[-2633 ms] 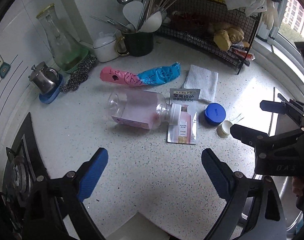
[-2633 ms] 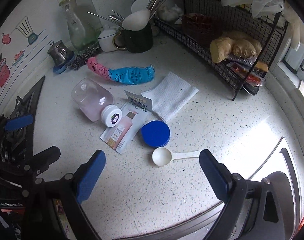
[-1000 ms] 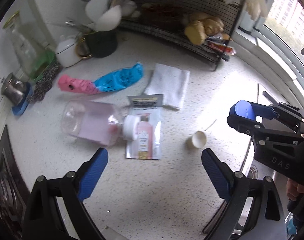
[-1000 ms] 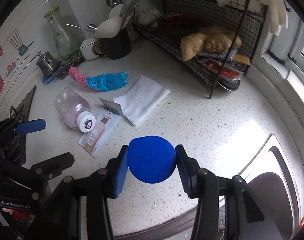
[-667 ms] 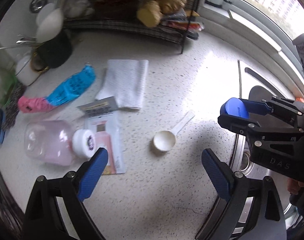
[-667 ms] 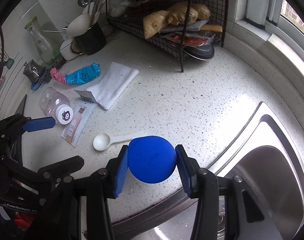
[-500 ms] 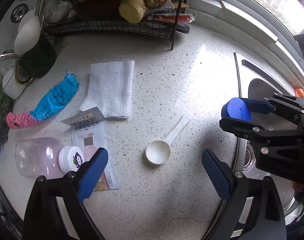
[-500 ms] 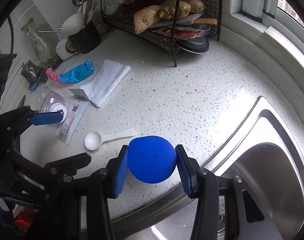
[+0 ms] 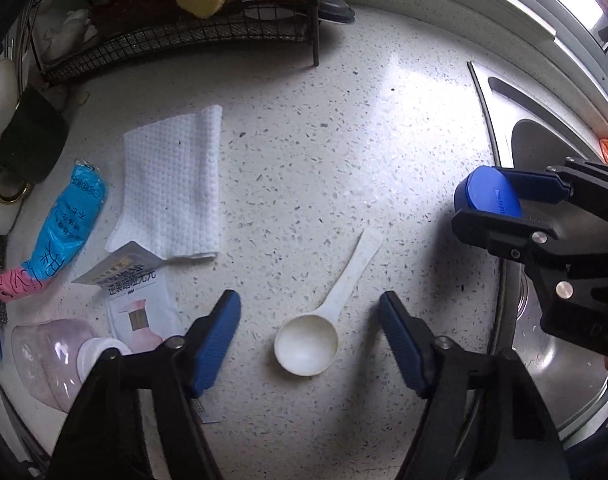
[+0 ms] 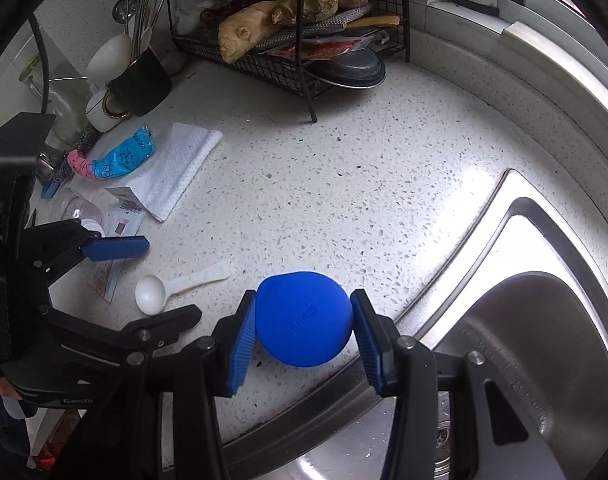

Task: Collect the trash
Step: 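Grasp the blue lid with the right tool while the left tool grasps the white scoop, then carry the blue lid and white scoop down toward the red bin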

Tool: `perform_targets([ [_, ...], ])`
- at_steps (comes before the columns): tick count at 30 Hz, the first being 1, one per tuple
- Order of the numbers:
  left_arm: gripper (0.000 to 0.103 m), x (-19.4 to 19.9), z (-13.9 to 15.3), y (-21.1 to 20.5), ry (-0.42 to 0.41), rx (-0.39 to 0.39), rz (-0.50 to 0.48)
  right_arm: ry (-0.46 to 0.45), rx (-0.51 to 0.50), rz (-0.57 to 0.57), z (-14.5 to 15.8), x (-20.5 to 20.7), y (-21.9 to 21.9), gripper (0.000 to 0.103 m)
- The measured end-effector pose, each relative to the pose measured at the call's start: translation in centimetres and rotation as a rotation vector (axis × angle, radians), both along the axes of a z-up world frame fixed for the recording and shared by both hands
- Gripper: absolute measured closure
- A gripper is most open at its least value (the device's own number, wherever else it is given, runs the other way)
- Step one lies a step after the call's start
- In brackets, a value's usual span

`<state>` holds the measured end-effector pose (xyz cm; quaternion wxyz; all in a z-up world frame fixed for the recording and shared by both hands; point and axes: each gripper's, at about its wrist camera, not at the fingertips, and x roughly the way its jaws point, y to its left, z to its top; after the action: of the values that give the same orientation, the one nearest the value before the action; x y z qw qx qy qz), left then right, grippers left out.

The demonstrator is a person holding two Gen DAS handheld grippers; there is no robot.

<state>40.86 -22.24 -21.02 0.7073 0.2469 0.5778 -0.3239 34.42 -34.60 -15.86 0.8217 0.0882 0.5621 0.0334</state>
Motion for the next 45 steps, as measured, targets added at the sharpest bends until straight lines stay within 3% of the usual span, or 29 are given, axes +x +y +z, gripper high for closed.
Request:
perform_targets([
  [4, 0.054, -0.6, 0.2, 0.0, -0.005, -0.014, -0.026, 0.006, 0.005, 0.000, -0.3, 0.3, -0.1, 0.059],
  [6, 0.075, -0.6, 0.4, 0.3, -0.007, -0.024, -0.022, 0.006, 0.006, -0.003, -0.4, 0.4, 0.0, 0.059],
  [7, 0.076, -1.1, 0.3, 0.2, -0.005, -0.027, -0.014, 0.007, 0.006, -0.003, -0.4, 0.4, 0.0, 0.059],
  [11, 0.076, -1.5, 0.7, 0.7, -0.002, -0.030, 0.015, 0.006, -0.001, 0.007, -0.4, 0.3, 0.9, 0.059],
  [18, 0.076, -3.7, 3.9, 3.2, -0.014, -0.093, 0.072, -0.006, -0.008, 0.011, 0.5, -0.4, 2.1, 0.059],
  [28, 0.076, -6.7, 9.5, 7.7, -0.081, -0.140, 0.140, -0.063, -0.011, 0.037, 4.7, -3.2, 5.7, 0.059],
  [36, 0.076, -10.2, 12.7, 12.5, -0.123, -0.192, 0.196, -0.100, -0.016, 0.058, 7.1, -8.0, 9.1, 0.059],
  [45, 0.076, -17.5, 14.5, 19.2, -0.154, -0.210, 0.241, -0.140, -0.026, 0.087, 8.9, -14.6, 13.6, 0.059],
])
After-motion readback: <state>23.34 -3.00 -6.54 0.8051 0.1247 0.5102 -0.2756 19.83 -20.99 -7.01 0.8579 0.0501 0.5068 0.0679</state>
